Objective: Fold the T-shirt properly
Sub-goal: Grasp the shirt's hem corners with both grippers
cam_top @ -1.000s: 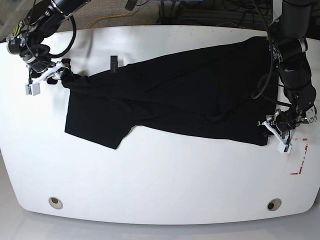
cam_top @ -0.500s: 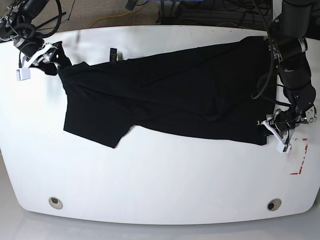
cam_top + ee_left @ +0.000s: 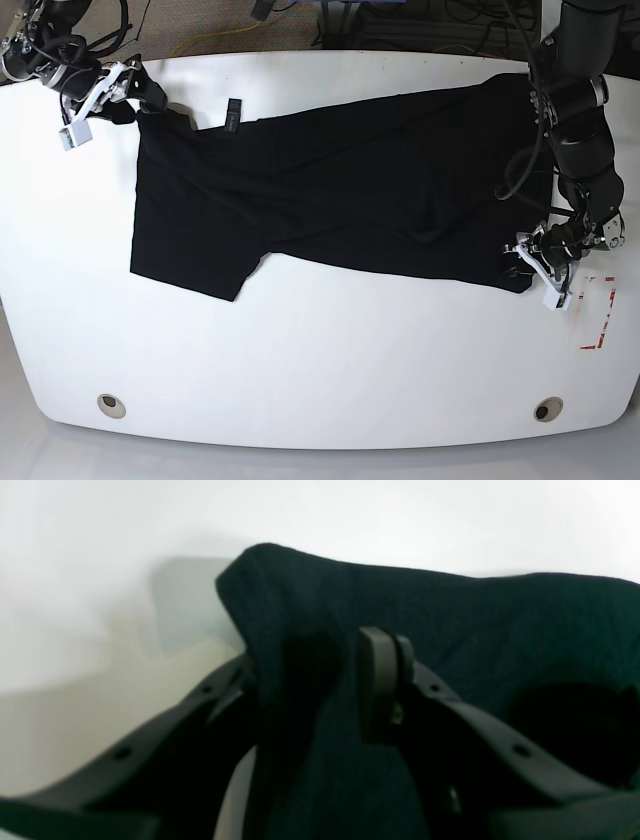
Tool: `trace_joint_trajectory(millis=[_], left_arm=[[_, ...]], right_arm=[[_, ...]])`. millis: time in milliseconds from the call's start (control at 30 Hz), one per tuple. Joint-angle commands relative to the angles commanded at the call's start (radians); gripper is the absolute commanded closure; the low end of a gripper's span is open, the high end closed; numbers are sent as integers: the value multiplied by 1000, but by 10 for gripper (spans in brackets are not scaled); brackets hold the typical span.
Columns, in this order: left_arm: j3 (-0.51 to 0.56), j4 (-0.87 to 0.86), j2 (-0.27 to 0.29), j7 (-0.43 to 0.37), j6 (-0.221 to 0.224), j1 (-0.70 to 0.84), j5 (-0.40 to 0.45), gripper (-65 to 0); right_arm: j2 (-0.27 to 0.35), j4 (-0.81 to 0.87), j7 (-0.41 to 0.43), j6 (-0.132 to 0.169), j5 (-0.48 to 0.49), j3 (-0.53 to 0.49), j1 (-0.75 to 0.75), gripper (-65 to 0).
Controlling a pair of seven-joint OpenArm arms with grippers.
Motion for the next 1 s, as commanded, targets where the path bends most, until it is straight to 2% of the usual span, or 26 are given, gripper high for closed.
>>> trace_joint_trajectory(millis=[167, 367, 467, 567, 667, 767, 867, 1000], left_arm=[[-2, 0, 2, 0, 0, 15, -2, -239], [-3, 0, 3, 0, 0, 15, -3, -239], [-5, 0, 8, 0, 0, 15, -3, -235], [-6, 0, 18, 0, 0, 15, -3, -138], [-6, 0, 21, 0, 0, 17, -3, -42], [-6, 0, 23, 0, 0, 17, -3, -32], [-6, 0, 23, 2, 0, 17, -3, -28], [-8, 0, 23, 2, 0, 17, -3, 0]], right_arm=[[-9, -81, 0, 0, -149, -9, 144, -423], [-51, -275, 2, 0, -393, -40, 373, -423], [-52, -342, 3, 0, -470, -41, 446, -423], [-66, -414, 12, 0, -508, -41, 493, -423], [-71, -470, 75, 0, -534, -63, 506, -423], [-68, -519, 130, 0, -532, -117, 505, -423], [-75, -531, 129, 0, -532, -133, 502, -422], [-120, -511, 130, 0, -539, -143, 480, -420]])
